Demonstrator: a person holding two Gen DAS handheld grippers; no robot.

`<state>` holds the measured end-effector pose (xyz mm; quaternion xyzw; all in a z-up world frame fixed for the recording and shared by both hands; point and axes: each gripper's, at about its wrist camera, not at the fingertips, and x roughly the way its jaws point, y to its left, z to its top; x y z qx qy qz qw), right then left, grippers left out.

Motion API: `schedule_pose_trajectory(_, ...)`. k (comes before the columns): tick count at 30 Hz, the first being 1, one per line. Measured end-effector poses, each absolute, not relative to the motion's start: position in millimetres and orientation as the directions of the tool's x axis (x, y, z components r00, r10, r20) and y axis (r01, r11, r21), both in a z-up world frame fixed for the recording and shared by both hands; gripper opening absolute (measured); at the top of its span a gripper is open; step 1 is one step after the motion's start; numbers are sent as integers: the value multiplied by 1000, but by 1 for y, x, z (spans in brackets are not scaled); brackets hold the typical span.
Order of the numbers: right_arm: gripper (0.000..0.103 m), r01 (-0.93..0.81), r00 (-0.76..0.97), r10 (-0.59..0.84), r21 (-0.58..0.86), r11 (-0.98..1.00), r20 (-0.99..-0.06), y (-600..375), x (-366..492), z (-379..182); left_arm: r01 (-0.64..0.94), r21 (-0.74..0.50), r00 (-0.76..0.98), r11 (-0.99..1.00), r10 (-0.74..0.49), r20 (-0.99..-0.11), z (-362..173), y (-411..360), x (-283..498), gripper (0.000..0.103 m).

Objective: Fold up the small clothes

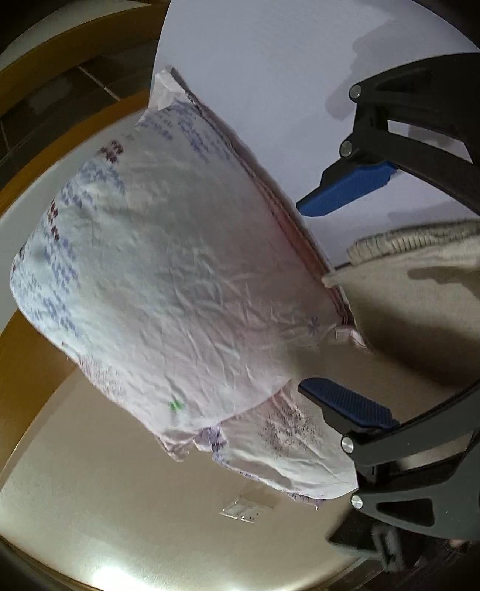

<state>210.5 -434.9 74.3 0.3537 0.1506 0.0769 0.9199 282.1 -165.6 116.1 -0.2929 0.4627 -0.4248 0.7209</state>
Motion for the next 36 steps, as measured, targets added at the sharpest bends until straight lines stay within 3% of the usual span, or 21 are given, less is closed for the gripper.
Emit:
schedule_pose_trajectory(3,90,-8,935,248,683,730,-254,-449,210,71,299,-897,89,326,-945,-314,100,-190,289,15)
schedule_pose_trajectory(6,95,-18,911,301,702,712,-283,-458,215,69,367,-881,146,299,-954,-262,122,-156,282,18)
schedule_pose_trajectory(7,95,-18,889,338,715,698,-308,-459,220,67,385,-860,197,334,-940,-277,129,-137,277,24)
schedule_pose_trajectory(9,97,4,837,400,737,676,-372,-459,231,60,356,-806,341,474,-868,-360,135,-93,270,65)
schedule_pose_trajectory(10,97,18,796,438,740,672,-418,-456,238,54,305,-760,419,574,-798,-434,133,-70,267,70)
schedule_pose_trajectory(13,97,81,699,457,697,713,-549,-443,254,39,192,-658,470,728,-657,-590,112,-40,267,71)
schedule_pose_trajectory(15,97,76,664,481,691,719,-573,-435,259,32,129,-642,412,755,-630,-658,89,-38,272,71)
schedule_pose_trajectory(19,97,49,613,530,697,715,-586,-423,267,21,131,-645,331,753,-647,-687,66,-53,277,72)
schedule_pose_trajectory(21,96,46,604,536,698,715,-589,-419,269,17,150,-642,311,752,-652,-692,60,-67,280,78)
schedule_pose_trajectory(22,95,32,597,545,696,718,-589,-415,270,16,159,-629,310,761,-643,-701,58,-74,280,80)
schedule_pose_trajectory(23,85,18,593,553,696,718,-585,-412,270,16,166,-622,308,765,-639,-705,56,-78,279,81)
schedule_pose_trajectory(26,44,-8,578,564,686,727,-590,-400,272,10,185,-597,325,781,-622,-712,48,-93,279,80)
schedule_pose_trajectory(27,39,-28,564,607,722,691,-560,-398,273,8,201,-579,333,790,-611,-718,50,-98,278,68)
schedule_pose_trajectory(28,38,-47,562,648,762,646,-514,-399,271,7,205,-578,332,790,-612,-718,51,-99,279,62)
schedule_pose_trajectory(29,37,-72,566,664,772,631,-490,-397,268,10,216,-606,318,766,-642,-698,55,-92,277,45)
schedule_pose_trajectory(30,37,-103,564,685,784,612,-460,-393,265,13,220,-632,298,743,-669,-682,58,-84,277,40)
schedule_pose_trajectory(33,36,-217,497,785,823,525,-370,-365,260,20,262,-619,294,740,-672,-680,77,-48,260,38)
schedule_pose_trajectory(36,40,-271,430,792,775,571,-433,-314,264,21,266,-503,383,822,-569,-728,93,-13,246,43)
